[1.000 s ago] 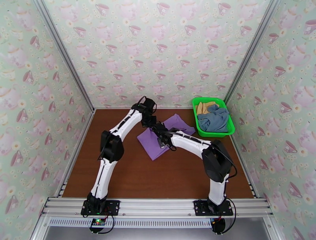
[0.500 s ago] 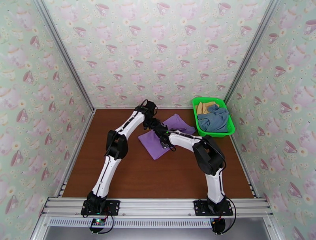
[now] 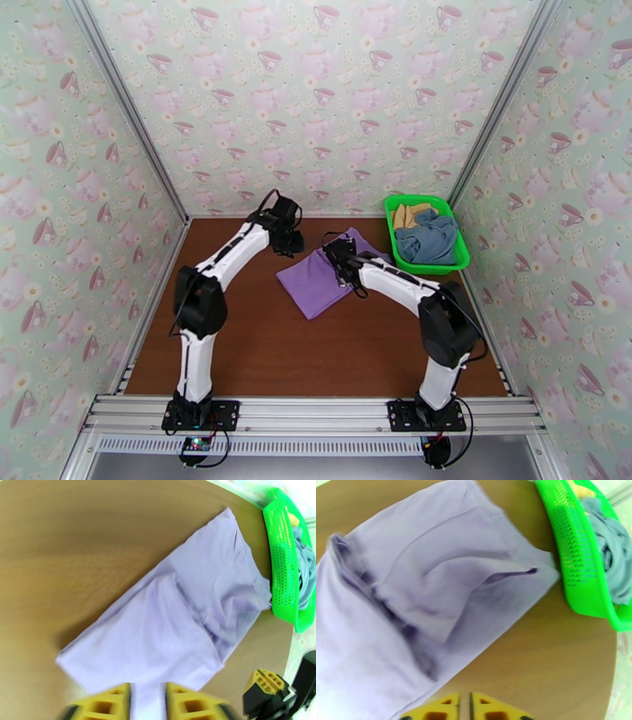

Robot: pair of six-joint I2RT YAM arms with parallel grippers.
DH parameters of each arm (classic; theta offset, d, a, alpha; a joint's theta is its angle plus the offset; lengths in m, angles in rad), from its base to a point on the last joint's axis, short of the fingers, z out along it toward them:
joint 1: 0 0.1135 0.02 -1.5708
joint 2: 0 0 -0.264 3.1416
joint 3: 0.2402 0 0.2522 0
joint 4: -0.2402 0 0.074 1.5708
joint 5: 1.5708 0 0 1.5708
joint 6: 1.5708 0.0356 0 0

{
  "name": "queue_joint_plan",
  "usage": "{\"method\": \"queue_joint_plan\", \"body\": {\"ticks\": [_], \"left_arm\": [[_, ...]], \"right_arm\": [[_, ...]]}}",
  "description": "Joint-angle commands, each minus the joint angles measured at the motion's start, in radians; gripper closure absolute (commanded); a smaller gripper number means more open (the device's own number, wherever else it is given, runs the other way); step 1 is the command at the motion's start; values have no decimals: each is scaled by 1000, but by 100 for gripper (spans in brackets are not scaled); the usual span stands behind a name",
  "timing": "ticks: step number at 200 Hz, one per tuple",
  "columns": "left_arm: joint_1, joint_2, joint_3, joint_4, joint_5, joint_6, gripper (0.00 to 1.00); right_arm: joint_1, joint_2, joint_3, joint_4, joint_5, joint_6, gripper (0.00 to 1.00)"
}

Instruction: Fold and stack the mixed laundry pile

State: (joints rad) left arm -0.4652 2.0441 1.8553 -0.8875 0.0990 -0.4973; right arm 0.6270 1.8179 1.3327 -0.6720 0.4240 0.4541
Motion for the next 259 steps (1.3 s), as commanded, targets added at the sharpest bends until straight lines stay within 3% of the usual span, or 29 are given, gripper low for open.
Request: {"method": "queue_joint_plan", "body": {"ticks": [1,28,71,121,146,162,182,217,236,259], "left_arm": [[0,52,-153,111,0,-48,88],[-1,95,-228,177,-13,-84,91],[19,188,-194,178,-60,-69,92],[78,334,47,122,-60,36,93],[100,396,201,100,-21,91,94],[105,398,282,80,-4,122,94],[103,326,319,59,1,146,89],[103,29,108,106,-68,127,63],[103,-105,-42,88,-99,78,64],[94,-219,-285,156,-35,-5,72]], "right_arm": [[4,49,-22,93,-196,33,100],[4,124,-9,140,-254,53,100],[21,177,-45,175,-326,90,100],[188,175,-117,195,-400,212,100],[251,212,-33,211,-450,260,100],[247,225,63,154,-403,237,100],[224,210,189,49,-323,169,100],[128,83,230,-19,-337,86,98],[53,50,234,-29,-402,26,98],[-47,94,273,-9,-576,-34,100]]}}
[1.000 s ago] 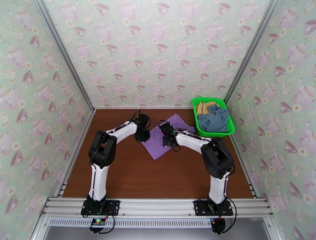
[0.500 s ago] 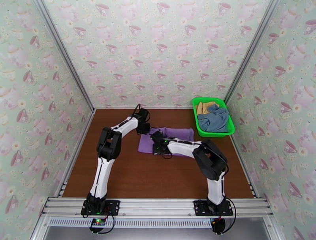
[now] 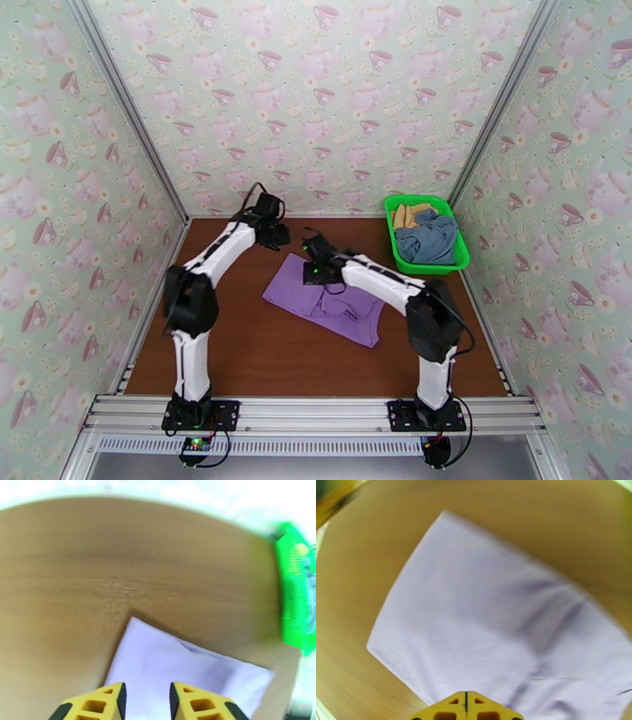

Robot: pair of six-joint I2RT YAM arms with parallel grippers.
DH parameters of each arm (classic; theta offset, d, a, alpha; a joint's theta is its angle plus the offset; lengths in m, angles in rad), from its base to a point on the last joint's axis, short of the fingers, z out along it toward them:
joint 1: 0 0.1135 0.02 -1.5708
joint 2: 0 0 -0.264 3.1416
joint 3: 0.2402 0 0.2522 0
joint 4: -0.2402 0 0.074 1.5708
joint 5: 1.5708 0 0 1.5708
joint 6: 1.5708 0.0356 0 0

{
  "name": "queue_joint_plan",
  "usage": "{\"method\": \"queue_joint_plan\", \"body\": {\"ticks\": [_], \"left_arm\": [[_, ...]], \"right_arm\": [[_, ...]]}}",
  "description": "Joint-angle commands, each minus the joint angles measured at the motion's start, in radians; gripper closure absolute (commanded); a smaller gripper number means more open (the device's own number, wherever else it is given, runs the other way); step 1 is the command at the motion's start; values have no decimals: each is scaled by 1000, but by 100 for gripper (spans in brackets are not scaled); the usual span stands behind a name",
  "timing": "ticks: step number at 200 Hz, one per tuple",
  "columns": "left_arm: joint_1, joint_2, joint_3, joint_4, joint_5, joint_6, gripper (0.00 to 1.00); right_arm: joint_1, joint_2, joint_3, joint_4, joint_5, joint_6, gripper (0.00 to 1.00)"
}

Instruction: Fold and stack the mixed laundry pile

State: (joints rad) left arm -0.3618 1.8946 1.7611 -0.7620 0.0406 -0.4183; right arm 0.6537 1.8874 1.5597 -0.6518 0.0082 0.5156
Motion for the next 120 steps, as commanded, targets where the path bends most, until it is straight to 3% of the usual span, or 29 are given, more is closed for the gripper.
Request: {"method": "queue_joint_plan", "body": {"ticks": [1,29,67,120], "left_arm": [[-11,-73,-203,36,27,-87,72],[-64,-136,-461,183,55,-175,77],[-110,-108,-589,285,43,-258,83],[-111,-7,-575,258,-14,-237,84]], "right_arm": [[-77,29,49,-28,-167,-98,100],[-134,159,176,-41,-244,-167,100],[-172,334,299,-77,-251,-172,100],[-188,327,71,64,-182,-89,100]]}}
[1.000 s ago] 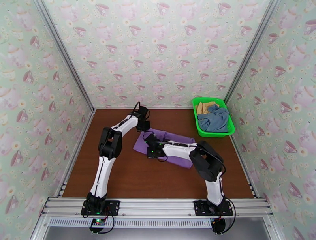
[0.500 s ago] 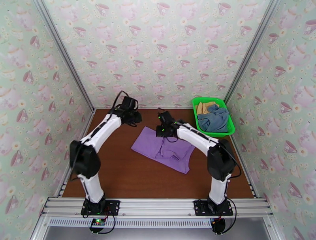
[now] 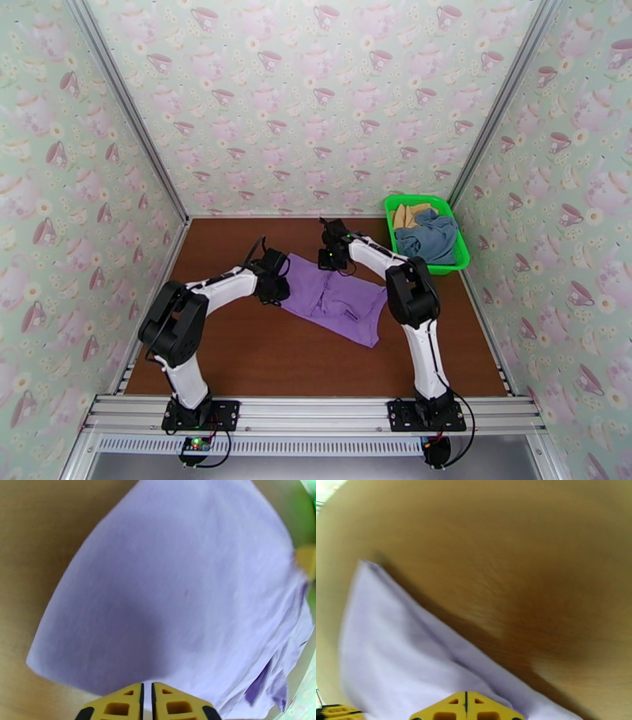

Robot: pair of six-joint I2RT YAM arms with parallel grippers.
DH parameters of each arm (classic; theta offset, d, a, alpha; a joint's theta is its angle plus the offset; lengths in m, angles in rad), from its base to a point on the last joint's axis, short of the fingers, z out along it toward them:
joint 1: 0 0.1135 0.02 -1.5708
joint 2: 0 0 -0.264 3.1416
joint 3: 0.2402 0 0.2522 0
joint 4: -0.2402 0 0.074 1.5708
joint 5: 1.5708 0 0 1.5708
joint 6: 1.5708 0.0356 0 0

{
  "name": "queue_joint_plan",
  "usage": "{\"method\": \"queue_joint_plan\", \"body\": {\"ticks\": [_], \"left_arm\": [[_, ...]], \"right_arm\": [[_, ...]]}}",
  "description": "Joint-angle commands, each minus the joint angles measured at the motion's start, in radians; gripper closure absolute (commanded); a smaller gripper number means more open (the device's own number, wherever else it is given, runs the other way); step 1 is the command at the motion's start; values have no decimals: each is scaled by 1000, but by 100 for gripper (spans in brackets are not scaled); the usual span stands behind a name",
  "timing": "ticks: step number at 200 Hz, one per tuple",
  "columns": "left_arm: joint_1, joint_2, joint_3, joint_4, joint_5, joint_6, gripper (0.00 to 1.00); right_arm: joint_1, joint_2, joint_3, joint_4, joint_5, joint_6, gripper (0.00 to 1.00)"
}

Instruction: Fold and stack the mixed laundry pile

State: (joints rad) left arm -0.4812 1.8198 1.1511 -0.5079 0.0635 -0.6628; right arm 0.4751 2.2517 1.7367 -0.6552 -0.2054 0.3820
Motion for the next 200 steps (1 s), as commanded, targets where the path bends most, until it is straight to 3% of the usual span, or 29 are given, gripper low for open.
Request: {"method": "queue_joint_plan", "body": {"ticks": [1,46,75,114,153,179,200], "left_arm": [[9,71,38,2,-38,11,84],[78,339,305,-45,34,97,86],[104,504,569,-129,59,143,86],[104,637,834,-238,91,205,86],[110,524,810,-222,92,225,77],[109,326,720,-196,53,238,51],[96,128,613,-203,17,256,33]], "right_arm": [[-9,-39,-112,73,31,48,100],[-5,-154,-400,317,81,282,100],[39,-227,-577,476,210,479,100],[89,-232,-665,598,302,649,100],[92,-268,-591,525,341,549,100],[92,-384,-576,495,339,388,100],[91,-516,-586,419,339,199,84]]}}
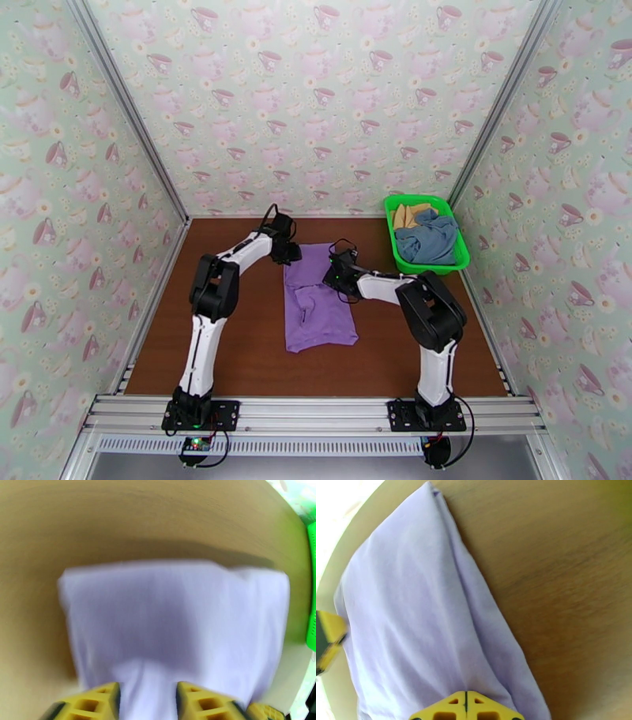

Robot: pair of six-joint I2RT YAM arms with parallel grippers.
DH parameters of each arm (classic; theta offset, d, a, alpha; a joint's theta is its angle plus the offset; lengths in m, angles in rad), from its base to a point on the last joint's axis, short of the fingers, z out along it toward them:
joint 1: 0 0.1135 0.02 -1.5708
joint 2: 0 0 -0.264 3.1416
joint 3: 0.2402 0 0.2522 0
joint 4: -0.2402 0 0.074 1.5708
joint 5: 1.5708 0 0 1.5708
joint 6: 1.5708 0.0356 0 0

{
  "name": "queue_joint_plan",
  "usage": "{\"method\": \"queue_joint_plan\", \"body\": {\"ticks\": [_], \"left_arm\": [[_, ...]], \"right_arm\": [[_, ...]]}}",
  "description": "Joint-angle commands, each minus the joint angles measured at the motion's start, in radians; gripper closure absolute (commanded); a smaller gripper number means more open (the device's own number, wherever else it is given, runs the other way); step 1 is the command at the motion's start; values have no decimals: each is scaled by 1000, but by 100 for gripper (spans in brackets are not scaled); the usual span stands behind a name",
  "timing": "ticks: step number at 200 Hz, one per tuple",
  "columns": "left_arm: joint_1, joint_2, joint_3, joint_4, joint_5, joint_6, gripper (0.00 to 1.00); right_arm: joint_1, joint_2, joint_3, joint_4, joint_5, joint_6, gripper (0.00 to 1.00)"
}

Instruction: Fold and stack the mixed laundry pile

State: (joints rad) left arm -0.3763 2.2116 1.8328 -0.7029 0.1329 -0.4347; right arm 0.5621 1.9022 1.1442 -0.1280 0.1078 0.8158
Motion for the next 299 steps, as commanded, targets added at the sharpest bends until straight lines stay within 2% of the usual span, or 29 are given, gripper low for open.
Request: {"method": "queue_joint_plan", "body": {"ticks": [1,25,50,68,80,92,97,107,128,138,147,151,166,175,192,223,244,268,299], "left_arm": [[-10,-273,-76,-9,-54,29,33],[-52,-494,-268,-13,-106,49,31],[-128,-704,-520,38,-155,56,34],[-229,-836,-700,128,-209,90,36],[-311,-915,-801,200,-271,122,35],[-394,-981,-891,266,-333,167,33],[-424,-1007,-913,294,-356,197,32],[-473,-1047,-958,369,-390,272,30],[-507,-1101,-1022,541,-363,490,26],[-513,-1111,-1043,611,-356,634,16],[-517,-1108,-1052,654,-381,774,3],[-519,-1101,-1053,661,-396,835,0],[-518,-1052,-1030,636,-459,1043,0],[-518,-1013,-1005,587,-501,1146,0],[-525,-961,-965,467,-523,1258,9],[-577,-1055,-1094,412,-473,1322,15],[-626,-1151,-1181,351,-457,1310,15],[-684,-1212,-1259,276,-401,1333,15],[-723,-1196,-1315,333,-378,1356,15]], "right_arm": [[5,-173,7,-113,26,-246,83],[5,-328,-13,-226,-27,-555,67],[4,-507,-58,-323,-62,-833,53],[5,-657,-105,-346,-140,-981,48],[5,-752,-166,-309,-265,-1100,45],[13,-829,-233,-324,-356,-1310,37],[19,-853,-260,-339,-352,-1387,31],[24,-889,-286,-404,-337,-1550,27],[22,-867,-237,-622,-237,-1746,24],[22,-820,-181,-747,-199,-1818,24],[25,-774,-146,-819,-171,-1865,24],[24,-758,-138,-836,-163,-1887,24],[47,-735,-170,-798,-134,-1951,24],[52,-726,-201,-737,-165,-1972,23],[56,-688,-270,-604,-232,-1982,23],[77,-609,-330,-498,-302,-1948,23],[122,-593,-382,-457,-276,-1962,22],[124,-555,-388,-433,-267,-1965,22],[122,-463,-363,-421,-226,-1965,23]]}}
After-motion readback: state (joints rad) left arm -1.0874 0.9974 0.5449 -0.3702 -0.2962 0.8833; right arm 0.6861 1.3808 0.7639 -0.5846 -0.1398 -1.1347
